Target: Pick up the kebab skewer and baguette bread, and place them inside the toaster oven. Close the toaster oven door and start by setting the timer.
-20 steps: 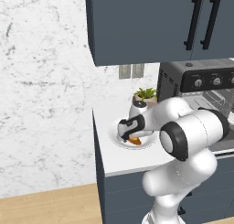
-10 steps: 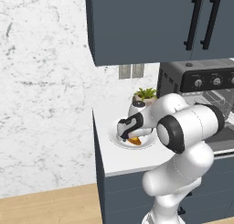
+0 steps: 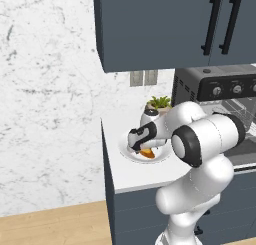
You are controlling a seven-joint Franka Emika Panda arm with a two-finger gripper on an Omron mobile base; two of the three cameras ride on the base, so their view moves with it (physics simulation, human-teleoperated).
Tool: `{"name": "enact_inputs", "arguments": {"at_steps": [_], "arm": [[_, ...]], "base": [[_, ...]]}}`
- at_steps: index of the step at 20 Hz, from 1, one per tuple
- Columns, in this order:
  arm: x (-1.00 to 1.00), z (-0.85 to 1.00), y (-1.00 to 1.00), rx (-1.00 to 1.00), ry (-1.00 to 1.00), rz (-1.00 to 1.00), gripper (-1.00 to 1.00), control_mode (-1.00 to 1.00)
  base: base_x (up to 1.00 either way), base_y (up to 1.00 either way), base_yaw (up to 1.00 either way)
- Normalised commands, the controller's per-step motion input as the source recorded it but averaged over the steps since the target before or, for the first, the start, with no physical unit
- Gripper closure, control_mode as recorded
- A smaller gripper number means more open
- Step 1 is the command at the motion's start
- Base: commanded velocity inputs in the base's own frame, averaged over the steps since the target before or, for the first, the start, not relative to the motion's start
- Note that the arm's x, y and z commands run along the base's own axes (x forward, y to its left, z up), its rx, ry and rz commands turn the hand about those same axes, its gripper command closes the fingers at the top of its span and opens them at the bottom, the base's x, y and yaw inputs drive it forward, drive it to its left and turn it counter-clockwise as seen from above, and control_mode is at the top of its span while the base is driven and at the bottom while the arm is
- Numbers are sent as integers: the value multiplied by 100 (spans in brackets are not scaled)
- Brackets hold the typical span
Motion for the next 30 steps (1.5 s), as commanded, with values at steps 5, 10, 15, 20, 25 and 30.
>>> {"name": "enact_inputs", "arguments": {"at_steps": [5,10,15,20,25,30], "arm": [[-2,14,0,0,0,0,100,-100],[-33,77,0,-1,-3,-2,100,-100],[-65,100,-12,0,-4,-9,100,-100],[-54,100,-38,1,-3,-19,100,-100],[-41,100,-70,9,-1,-29,100,-100],[-42,97,-86,17,0,-36,100,-100]], "base": [[0,0,0],[0,0,0],[0,0,0],[0,0,0],[0,0,0],[0,0,0]]}}
